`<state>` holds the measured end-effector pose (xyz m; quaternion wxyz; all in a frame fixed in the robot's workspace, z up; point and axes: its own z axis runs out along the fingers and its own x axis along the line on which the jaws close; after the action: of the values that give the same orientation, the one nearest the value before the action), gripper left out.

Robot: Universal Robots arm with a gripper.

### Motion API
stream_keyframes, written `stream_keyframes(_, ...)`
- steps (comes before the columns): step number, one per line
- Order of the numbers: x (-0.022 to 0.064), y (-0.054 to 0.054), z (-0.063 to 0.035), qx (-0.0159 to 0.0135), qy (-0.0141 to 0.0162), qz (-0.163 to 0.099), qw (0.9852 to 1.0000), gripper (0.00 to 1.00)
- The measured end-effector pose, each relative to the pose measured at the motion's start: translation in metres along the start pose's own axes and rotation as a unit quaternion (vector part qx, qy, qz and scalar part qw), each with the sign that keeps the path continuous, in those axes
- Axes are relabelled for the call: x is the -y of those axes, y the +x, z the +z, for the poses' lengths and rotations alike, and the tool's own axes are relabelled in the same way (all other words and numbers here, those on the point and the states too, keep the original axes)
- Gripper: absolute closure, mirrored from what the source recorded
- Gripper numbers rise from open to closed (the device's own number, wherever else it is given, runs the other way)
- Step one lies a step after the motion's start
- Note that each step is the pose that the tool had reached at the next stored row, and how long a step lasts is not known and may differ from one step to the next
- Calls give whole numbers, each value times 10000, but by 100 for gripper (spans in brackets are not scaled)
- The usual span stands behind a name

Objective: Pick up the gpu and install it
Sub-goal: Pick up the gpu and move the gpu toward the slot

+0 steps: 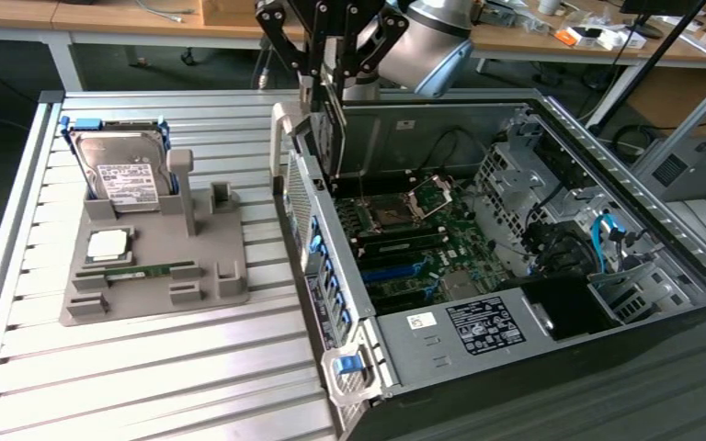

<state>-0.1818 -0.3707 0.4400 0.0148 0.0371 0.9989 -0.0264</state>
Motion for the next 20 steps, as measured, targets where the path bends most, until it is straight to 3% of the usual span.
stream_keyframes(20, -14, -181, 17, 3, 34, -1, 10000, 73)
